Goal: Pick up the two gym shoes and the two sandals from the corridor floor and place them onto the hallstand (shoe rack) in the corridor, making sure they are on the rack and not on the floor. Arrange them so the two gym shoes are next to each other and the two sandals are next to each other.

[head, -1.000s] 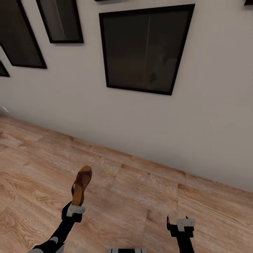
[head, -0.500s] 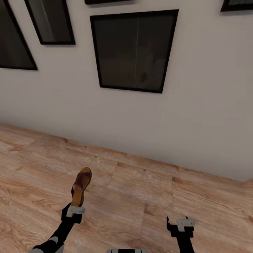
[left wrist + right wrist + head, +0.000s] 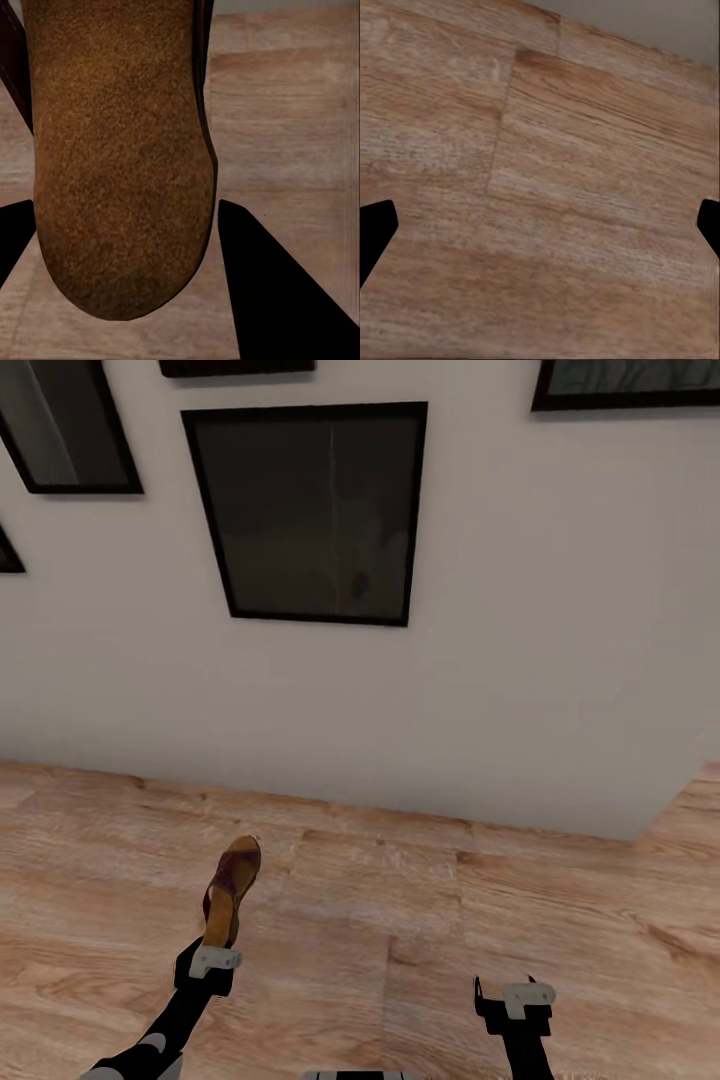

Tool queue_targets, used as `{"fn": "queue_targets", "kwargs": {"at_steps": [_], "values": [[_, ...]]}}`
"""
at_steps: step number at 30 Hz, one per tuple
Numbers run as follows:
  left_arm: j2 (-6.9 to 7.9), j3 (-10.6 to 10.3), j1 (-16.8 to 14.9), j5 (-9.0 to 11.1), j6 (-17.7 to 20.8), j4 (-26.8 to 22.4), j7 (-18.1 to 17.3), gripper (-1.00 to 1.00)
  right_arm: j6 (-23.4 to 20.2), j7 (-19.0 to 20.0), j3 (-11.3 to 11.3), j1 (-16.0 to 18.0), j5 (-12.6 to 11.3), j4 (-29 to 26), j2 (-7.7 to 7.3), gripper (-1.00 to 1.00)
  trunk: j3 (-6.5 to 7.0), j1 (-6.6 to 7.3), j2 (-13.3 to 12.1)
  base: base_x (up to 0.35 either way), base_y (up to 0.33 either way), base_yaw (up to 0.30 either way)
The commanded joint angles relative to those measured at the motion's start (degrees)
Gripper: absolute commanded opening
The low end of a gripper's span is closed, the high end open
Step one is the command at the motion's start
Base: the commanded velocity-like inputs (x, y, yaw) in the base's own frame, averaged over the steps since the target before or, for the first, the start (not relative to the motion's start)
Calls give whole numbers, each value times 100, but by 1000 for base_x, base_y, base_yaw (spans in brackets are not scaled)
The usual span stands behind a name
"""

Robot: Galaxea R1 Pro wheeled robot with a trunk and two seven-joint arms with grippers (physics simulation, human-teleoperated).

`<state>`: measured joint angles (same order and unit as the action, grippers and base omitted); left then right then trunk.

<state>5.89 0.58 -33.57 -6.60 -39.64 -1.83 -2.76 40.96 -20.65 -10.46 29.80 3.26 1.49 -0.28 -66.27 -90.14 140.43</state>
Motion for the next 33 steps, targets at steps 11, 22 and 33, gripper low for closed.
{"fn": "queue_targets", "kwargs": {"at_steps": [11, 22, 33], "values": [[0, 3, 0, -16, 0, -1, 12, -100, 0, 0, 1, 0, 0, 0, -3, 100, 52, 0, 0, 0, 5, -300], [0, 3, 0, -16, 0, -1, 12, -100, 0, 0, -3, 0, 7, 0, -1, 100, 107, 0, 0, 0, 0, -299], [0, 3, 0, -16, 0, -1, 12, -100, 0, 0, -5, 0, 17, 9, 0, 100, 168, 0, 0, 0, 0, -289]]}}
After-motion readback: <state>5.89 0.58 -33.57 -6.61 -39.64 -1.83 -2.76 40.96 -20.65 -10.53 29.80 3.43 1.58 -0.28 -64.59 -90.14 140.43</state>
